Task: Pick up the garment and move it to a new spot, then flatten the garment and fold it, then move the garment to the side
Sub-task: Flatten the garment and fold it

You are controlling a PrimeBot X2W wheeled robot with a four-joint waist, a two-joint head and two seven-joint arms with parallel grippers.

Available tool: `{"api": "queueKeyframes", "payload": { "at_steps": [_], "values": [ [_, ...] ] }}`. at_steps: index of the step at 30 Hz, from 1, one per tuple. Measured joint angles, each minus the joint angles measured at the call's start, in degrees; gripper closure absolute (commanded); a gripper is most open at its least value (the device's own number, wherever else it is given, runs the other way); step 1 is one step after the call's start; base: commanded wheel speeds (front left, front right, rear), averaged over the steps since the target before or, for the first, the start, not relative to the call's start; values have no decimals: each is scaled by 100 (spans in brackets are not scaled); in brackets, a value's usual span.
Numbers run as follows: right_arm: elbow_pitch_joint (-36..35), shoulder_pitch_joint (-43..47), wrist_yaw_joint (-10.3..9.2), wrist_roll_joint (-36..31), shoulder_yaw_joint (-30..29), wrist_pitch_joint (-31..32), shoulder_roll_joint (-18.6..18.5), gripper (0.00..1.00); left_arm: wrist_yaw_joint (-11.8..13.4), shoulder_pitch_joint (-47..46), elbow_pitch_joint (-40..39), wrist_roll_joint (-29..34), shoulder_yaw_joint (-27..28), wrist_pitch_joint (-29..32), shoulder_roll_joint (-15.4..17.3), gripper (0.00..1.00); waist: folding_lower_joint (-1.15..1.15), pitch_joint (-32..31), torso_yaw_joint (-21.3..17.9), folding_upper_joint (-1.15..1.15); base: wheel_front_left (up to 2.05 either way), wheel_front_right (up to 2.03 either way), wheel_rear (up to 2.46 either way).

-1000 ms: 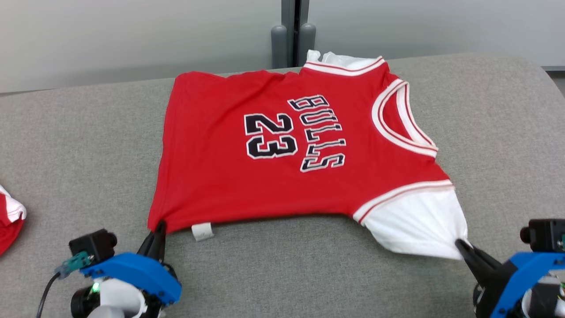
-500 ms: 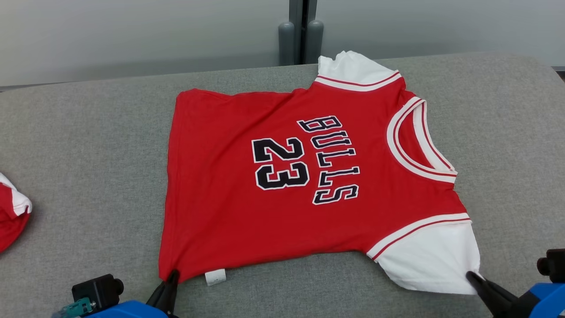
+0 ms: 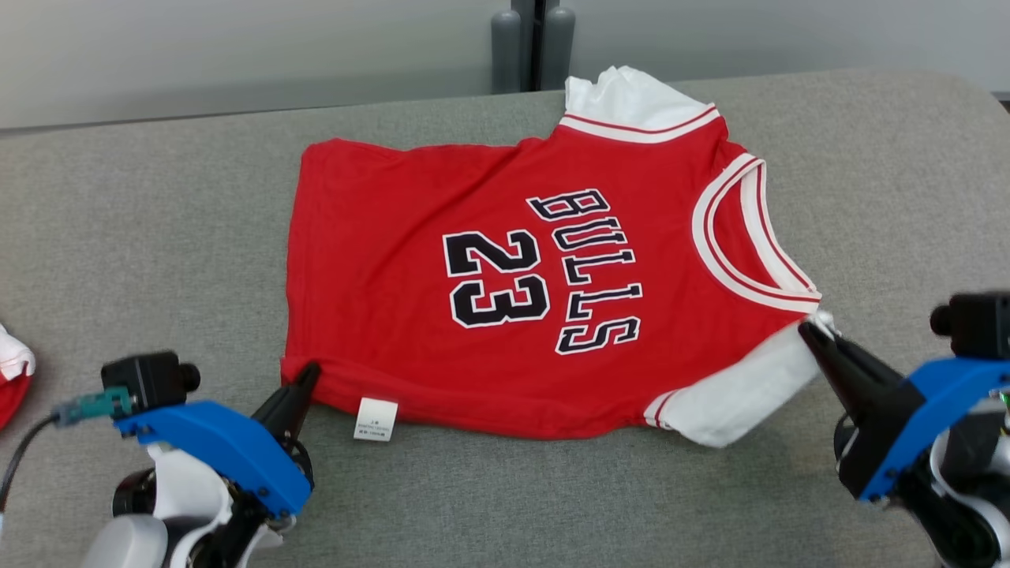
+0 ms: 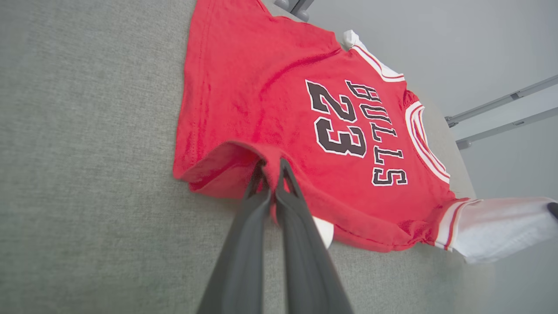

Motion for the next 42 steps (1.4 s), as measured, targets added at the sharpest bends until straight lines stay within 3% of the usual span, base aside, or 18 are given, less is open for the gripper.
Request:
{"api": "queueKeyframes", "payload": {
  "at_steps": [4,9,19,26,27,28,29,30,31,32,38,42],
  "values": [
    [381,-649,-1,16,145,-94,-140,100,13,-471,278,-96,11,400,129,100,0,147,-52,0,0,0,0],
    [860,-1295,0,-109,253,-448,-311,100,35,-882,602,-181,67,477,97,100,0,292,-49,0,0,0,0],
    [1793,-1994,0,-201,274,-1076,-467,100,16,-1414,1423,-52,87,-51,-219,100,0,532,83,0,0,0,0],
    [2275,-2204,0,-198,367,-1428,-512,100,-177,-1698,1861,37,33,-394,-379,100,0,594,145,0,0,0,0],
    [2325,-2228,0,-187,398,-1506,-528,58,-190,-1744,1915,69,32,-468,-396,100,0,596,154,0,0,0,0],
    [2366,-2258,0,-178,428,-1600,-543,0,-218,-1784,1959,99,22,-534,-413,79,0,597,161,0,0,0,0],
    [2412,-2303,0,-158,450,-1678,-552,0,-225,-1820,2024,123,14,-580,-435,60,0,594,165,0,0,0,0],
    [2440,-2337,0,-134,470,-1764,-557,0,-230,-1837,2071,137,2,-615,-459,30,0,586,168,0,0,0,0],
    [2473,-2365,0,-130,504,-1867,-575,0,-234,-1847,2125,157,-20,-655,-477,8,0,573,173,0,0,0,0],
    [2513,-2393,0,-122,522,-2001,-581,0,-257,-1853,2175,203,-42,-709,-487,0,0,556,177,0,0,0,0],
    [2679,-2478,0,-82,583,-2679,-639,0,-431,-1858,2305,449,-113,-1319,-530,0,0,385,207,0,0,0,0],
    [2759,-2354,0,-77,490,-2762,-669,0,-470,-1605,2283,683,-188,-1692,-530,0,0,224,220,0,0,0,0]
  ]
}}
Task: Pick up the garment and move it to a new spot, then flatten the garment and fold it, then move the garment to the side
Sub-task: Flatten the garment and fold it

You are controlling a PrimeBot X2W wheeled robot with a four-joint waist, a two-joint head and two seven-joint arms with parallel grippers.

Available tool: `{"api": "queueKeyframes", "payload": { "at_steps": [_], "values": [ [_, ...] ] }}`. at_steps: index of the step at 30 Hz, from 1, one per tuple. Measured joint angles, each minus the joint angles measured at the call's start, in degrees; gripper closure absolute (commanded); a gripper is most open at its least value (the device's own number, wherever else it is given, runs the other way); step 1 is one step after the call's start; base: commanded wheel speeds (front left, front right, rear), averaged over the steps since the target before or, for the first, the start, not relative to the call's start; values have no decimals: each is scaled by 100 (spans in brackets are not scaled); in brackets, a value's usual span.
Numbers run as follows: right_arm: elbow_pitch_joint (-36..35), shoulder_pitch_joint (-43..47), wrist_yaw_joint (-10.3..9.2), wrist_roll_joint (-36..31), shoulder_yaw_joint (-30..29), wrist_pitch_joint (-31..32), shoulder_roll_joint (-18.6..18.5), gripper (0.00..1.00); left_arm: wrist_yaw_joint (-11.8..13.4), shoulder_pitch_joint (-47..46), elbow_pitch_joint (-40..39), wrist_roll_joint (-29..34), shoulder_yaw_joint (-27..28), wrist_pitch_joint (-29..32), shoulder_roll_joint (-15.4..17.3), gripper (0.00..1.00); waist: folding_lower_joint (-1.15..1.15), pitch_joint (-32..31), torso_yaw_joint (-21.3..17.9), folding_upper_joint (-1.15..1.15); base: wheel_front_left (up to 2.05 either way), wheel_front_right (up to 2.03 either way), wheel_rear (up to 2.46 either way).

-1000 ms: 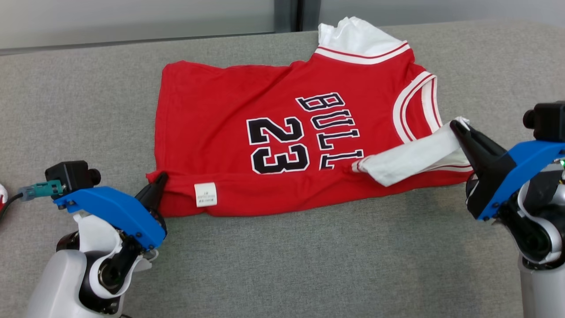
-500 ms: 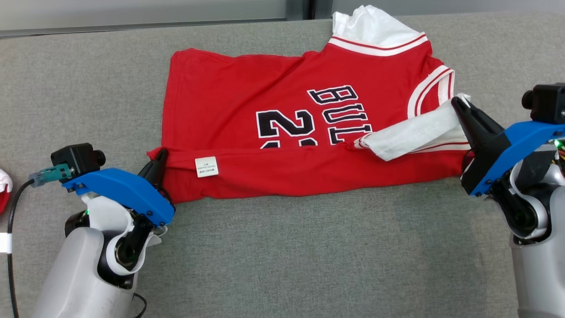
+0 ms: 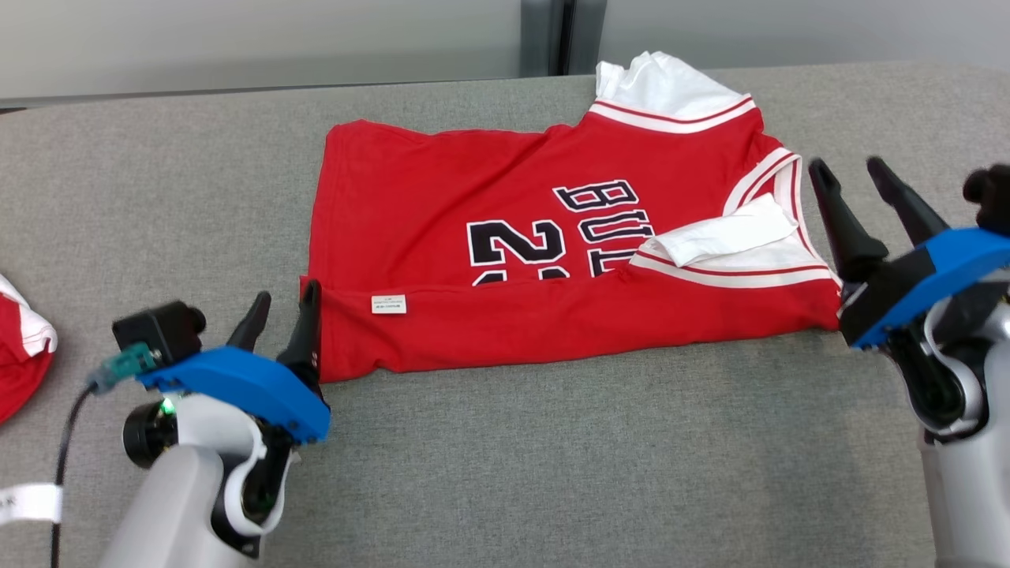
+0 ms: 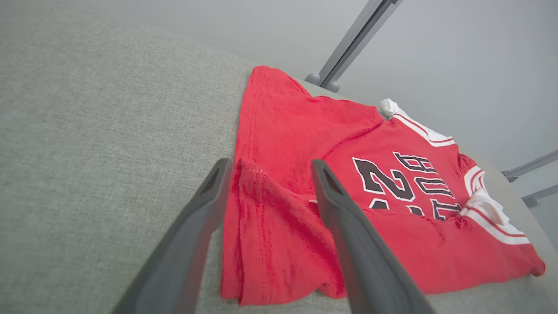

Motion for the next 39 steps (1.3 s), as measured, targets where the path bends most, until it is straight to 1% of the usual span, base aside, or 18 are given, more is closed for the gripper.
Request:
{"api": "queueKeyframes", "payload": {
  "at_steps": [4,8,11,14,19,22,26,29,30,31,32,33,36,39],
  "values": [
    [18,416,0,-73,-313,164,22,0,73,366,-44,291,-188,-280,30,0,-1,-107,-10,0,0,0,0],
    [76,785,0,-248,-666,269,182,0,194,609,5,530,-407,-350,21,0,-1,-136,-9,0,0,0,0],
    [257,907,0,-391,-865,209,338,0,320,611,178,787,-545,-424,35,0,-1,-107,-8,0,0,0,0],
    [539,896,0,-588,-982,76,481,0,434,553,425,946,-611,-500,38,0,-1,-45,-20,0,0,0,0],
    [1113,671,0,-860,-1084,-175,649,0,512,341,828,914,-571,-605,-87,0,-1,70,-37,0,0,0,0],
    [1503,450,0,-1016,-1277,-275,693,0,548,215,1045,914,-561,-657,-142,0,-1,134,-37,0,0,0,0],
    [2072,211,0,-1293,-1521,-258,720,0,500,38,1278,913,-610,-642,-186,0,-1,203,-8,0,0,0,0],
    [2383,80,0,-1372,-1549,-157,726,0,441,-66,1400,904,-667,-587,-209,0,-1,242,42,0,0,0,0],
    [2450,38,-1,-1370,-1526,-121,726,27,399,-105,1444,884,-687,-535,-221,16,-1,251,57,0,0,0,0],
    [2498,6,-1,-1343,-1490,-90,717,63,350,-131,1470,853,-702,-472,-231,74,-2,254,70,0,0,0,0],
    [2542,-14,-2,-1303,-1445,-73,715,93,308,-154,1496,828,-710,-403,-227,100,-2,254,81,0,0,0,0],
    [2570,-23,-2,-1283,-1405,-53,705,100,263,-187,1525,771,-712,-311,-231,100,-2,250,88,0,0,0,0],
    [2555,-14,0,-1205,-1324,-60,714,100,181,-216,1582,646,-698,-200,-244,100,-1,204,108,0,0,0,0],
    [2362,162,-1,-1021,-1249,-99,738,100,163,-156,1570,535,-657,-188,-272,100,-1,114,128,0,0,0,0]
  ]
}}
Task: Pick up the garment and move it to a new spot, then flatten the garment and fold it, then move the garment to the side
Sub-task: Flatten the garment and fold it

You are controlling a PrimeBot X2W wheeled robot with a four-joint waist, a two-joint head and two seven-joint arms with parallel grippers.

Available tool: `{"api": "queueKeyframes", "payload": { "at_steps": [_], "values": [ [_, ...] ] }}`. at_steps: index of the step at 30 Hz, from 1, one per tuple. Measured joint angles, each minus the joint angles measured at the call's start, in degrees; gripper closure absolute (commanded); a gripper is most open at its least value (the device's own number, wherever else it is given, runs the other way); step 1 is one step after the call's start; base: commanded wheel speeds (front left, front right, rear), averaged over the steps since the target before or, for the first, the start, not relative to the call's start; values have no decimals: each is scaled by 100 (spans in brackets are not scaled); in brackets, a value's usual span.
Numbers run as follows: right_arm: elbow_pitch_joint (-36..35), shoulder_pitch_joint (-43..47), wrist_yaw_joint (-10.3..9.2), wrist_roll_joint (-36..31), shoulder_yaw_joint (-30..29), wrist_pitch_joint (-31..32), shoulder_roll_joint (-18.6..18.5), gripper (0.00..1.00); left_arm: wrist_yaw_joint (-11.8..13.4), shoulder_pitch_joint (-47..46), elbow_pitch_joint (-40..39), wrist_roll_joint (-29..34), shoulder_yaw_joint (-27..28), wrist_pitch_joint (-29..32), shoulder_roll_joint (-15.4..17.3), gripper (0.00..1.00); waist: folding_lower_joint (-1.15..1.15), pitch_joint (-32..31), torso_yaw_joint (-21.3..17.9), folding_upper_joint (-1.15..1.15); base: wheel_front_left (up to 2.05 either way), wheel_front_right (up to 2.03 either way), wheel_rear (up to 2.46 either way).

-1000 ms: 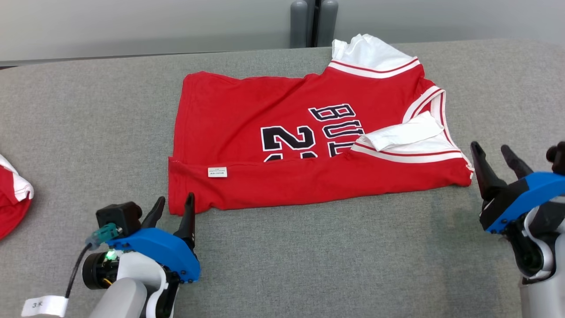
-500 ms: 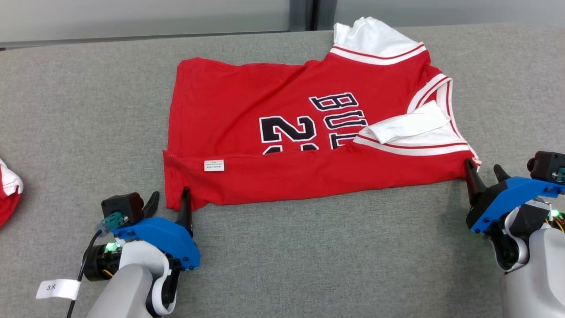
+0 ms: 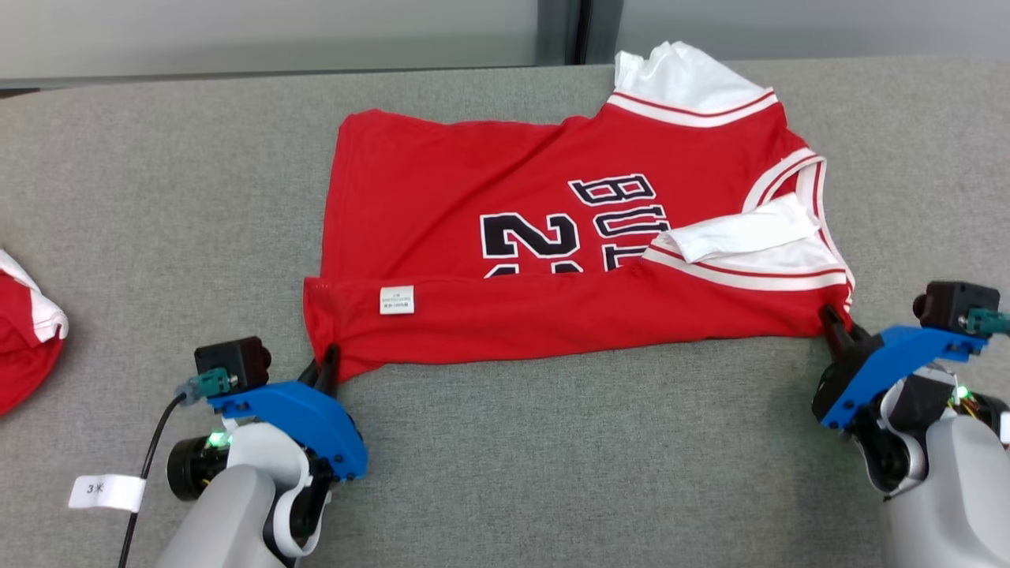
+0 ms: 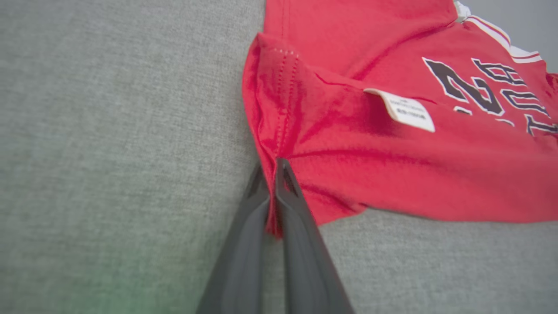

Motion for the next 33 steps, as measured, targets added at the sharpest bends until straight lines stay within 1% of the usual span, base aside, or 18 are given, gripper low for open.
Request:
{"api": "queueKeyframes", "payload": {
  "at_steps": [4,8,14,17,18,22,23,24,25,30,33],
  "values": [
    [-633,447,0,323,192,108,3,100,-16,270,-231,-163,101,52,52,100,0,-133,-6,0,0,0,0],
    [-1539,1006,1,521,320,449,9,100,12,723,-712,-259,160,193,275,100,0,-280,-61,0,0,0,0],
    [-2733,1928,2,747,160,955,14,100,302,1508,-1683,-345,232,463,582,100,0,-470,-91,0,0,0,0],
    [-3003,2286,3,822,-20,1151,18,100,486,1850,-2117,-347,226,625,679,100,0,-534,-88,0,0,0,0],
    [-3048,2380,2,851,-71,1206,16,100,513,1957,-2235,-379,207,690,691,100,0,-549,-85,0,0,0,0],
    [-3090,2605,2,945,-176,1312,18,100,689,2308,-2637,-428,171,816,730,100,0,-599,-72,0,0,0,0],
    [-3090,2627,2,964,-176,1321,18,44,719,2368,-2722,-430,171,828,735,100,0,-608,-71,0,0,0,0],
    [-3088,2649,2,967,-172,1321,18,0,759,2419,-2782,-431,166,833,732,61,0,-621,-69,0,0,0,0],
    [-3088,2669,2,969,-167,1319,16,0,783,2463,-2832,-436,165,846,733,0,0,-633,-68,0,0,0,0],
    [-3222,2646,1,906,-97,1276,14,0,875,2527,-3103,-365,146,858,797,0,0,-678,-78,0,0,0,0],
    [-3473,2395,1,738,-14,1379,13,0,892,2466,-3299,-313,147,946,901,0,0,-667,-113,0,0,0,0]
  ]
}}
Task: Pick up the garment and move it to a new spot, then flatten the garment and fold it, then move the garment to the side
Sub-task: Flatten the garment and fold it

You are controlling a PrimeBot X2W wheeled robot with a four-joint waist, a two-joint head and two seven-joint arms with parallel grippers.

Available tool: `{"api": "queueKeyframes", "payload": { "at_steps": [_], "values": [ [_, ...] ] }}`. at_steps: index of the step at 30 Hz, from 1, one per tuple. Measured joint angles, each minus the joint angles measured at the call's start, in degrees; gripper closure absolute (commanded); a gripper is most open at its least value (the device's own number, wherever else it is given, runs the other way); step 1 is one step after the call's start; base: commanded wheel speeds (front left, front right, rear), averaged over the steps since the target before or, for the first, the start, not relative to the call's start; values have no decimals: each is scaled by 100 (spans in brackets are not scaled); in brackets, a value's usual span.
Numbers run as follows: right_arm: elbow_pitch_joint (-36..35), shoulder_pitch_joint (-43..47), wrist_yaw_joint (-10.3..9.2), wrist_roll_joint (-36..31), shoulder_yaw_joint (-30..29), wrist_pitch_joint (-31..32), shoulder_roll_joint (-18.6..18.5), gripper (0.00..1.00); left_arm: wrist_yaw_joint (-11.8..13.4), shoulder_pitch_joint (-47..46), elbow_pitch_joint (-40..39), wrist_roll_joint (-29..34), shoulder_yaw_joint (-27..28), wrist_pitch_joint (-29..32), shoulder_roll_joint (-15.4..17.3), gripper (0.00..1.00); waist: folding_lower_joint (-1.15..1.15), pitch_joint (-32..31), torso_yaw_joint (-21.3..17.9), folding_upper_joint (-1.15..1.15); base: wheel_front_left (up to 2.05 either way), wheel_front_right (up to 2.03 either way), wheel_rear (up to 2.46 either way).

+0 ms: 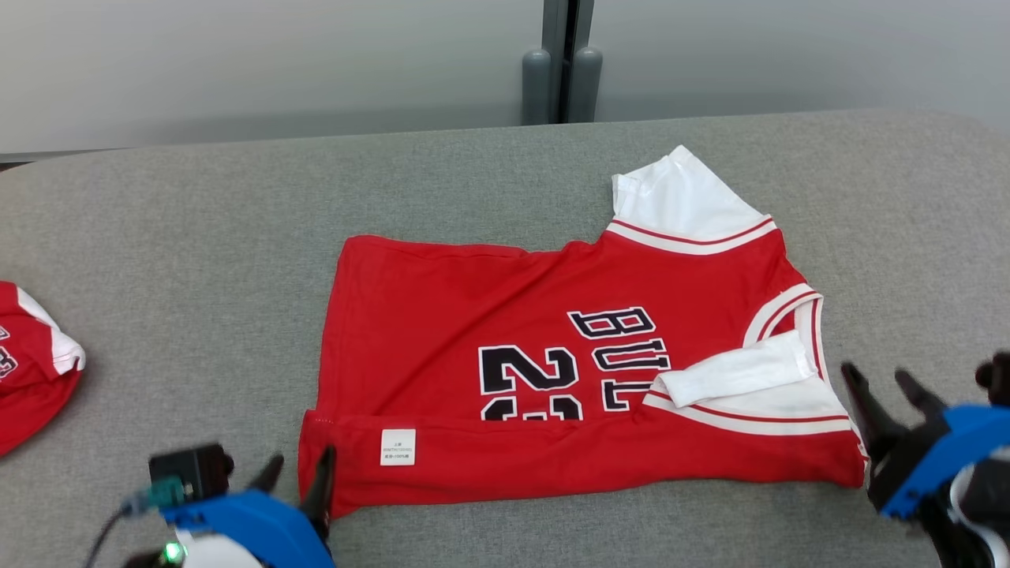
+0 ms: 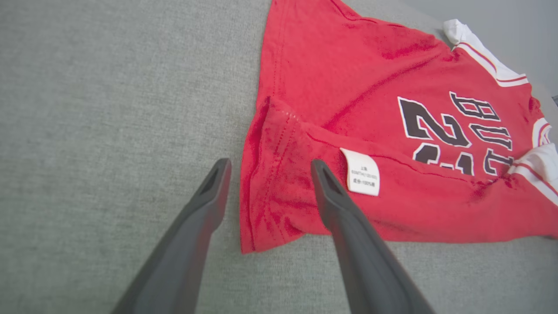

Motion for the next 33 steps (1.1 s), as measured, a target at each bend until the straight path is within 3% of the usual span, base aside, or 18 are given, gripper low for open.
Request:
{"api": "queueKeyframes", "payload": {
  "at_steps": [6,15,24,33],
  "values": [
    [-212,-1096,0,-274,345,594,-1,0,-63,-1038,-74,242,-7,603,442,0,0,167,-117,0,0,0,0],
    [1034,-3278,0,-167,1292,827,-265,0,-467,-2967,795,45,124,1688,804,0,0,798,-472,0,0,0,0],
    [2303,-4764,0,-16,1738,310,-267,0,-776,-4318,1622,-13,-4,2633,1068,0,2,1499,-717,0,0,0,0],
    [3042,-5368,0,190,1930,-189,-240,0,-960,-4801,2073,115,-212,2781,1009,0,2,1888,-828,0,0,0,0]
  ]
}}
